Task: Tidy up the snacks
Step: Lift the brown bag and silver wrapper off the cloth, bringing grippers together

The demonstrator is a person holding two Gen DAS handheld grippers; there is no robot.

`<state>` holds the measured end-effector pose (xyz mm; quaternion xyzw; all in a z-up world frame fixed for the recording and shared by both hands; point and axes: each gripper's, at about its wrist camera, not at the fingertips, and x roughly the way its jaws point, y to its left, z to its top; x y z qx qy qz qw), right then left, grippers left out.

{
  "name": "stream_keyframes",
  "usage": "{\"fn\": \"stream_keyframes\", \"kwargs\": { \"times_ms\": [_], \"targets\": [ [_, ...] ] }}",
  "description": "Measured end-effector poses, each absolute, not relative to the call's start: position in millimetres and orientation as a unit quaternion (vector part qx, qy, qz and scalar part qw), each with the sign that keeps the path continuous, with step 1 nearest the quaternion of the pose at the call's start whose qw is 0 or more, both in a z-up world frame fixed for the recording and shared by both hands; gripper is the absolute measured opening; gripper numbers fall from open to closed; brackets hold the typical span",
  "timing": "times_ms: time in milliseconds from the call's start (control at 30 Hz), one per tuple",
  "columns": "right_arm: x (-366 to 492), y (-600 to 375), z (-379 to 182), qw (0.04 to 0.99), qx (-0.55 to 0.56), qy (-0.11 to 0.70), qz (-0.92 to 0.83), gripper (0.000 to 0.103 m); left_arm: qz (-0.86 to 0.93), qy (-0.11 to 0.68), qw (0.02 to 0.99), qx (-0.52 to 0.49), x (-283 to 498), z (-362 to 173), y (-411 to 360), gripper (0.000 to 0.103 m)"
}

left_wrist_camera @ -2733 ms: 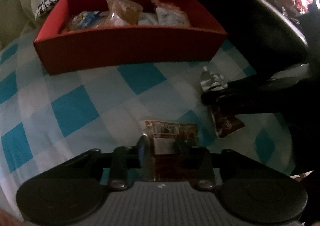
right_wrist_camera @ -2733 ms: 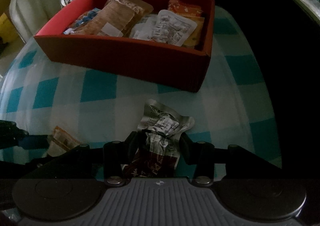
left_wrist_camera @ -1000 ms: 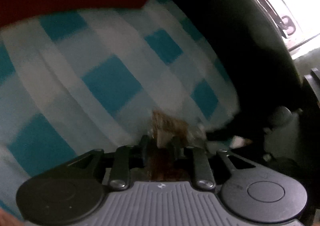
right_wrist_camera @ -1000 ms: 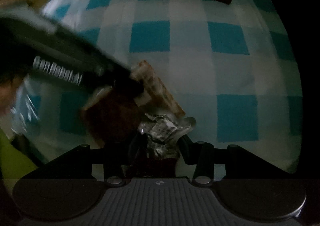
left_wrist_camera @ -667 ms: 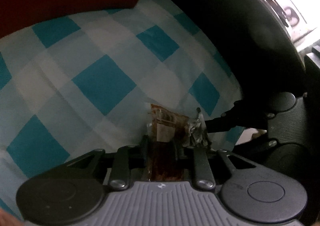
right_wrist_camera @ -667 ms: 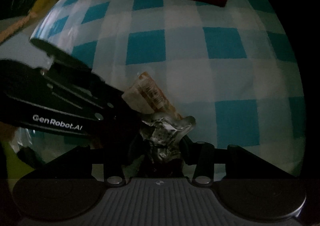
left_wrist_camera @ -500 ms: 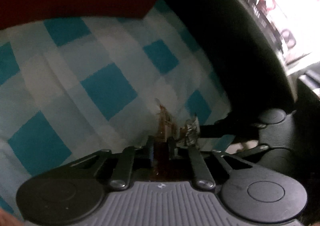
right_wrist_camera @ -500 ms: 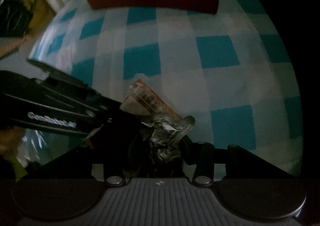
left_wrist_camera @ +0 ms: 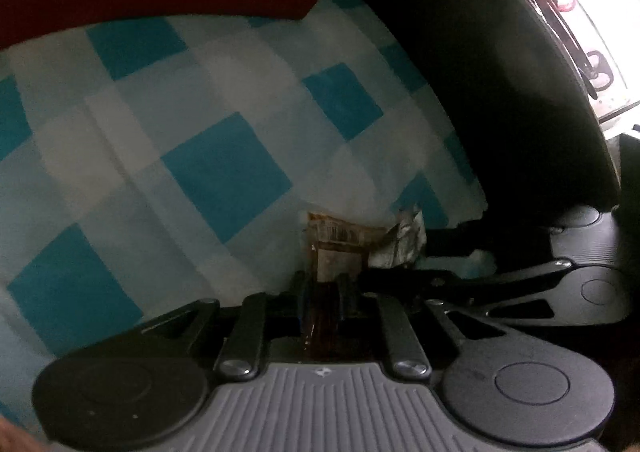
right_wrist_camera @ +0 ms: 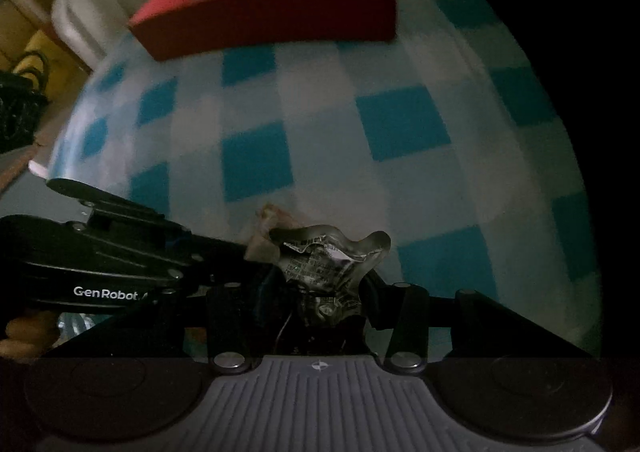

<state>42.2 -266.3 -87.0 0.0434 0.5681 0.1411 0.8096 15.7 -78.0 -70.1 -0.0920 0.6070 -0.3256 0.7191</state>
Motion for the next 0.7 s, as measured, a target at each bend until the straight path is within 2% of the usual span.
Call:
{"fn": "stream_keyframes", "kwargs": {
  "times_ms": [200,400,700],
  "targets": [
    [45,-285,-96,0.795,0.11,0.579,0.142,0.056,-0.321,0.623,0.696,-0.157,14,-78,-68,0.007],
    [40,-318,-91,0.798,0.209,0.55,0.13,0.049,-0.338,0.604,0.695,-0.196,15,-62,-54,0.005],
    [47,-301,-97,0.794,0.172,0.569,0.132,0.049,-0.338,0.628,0.684,-0.155,7,-83,-78,0.009]
  ]
}}
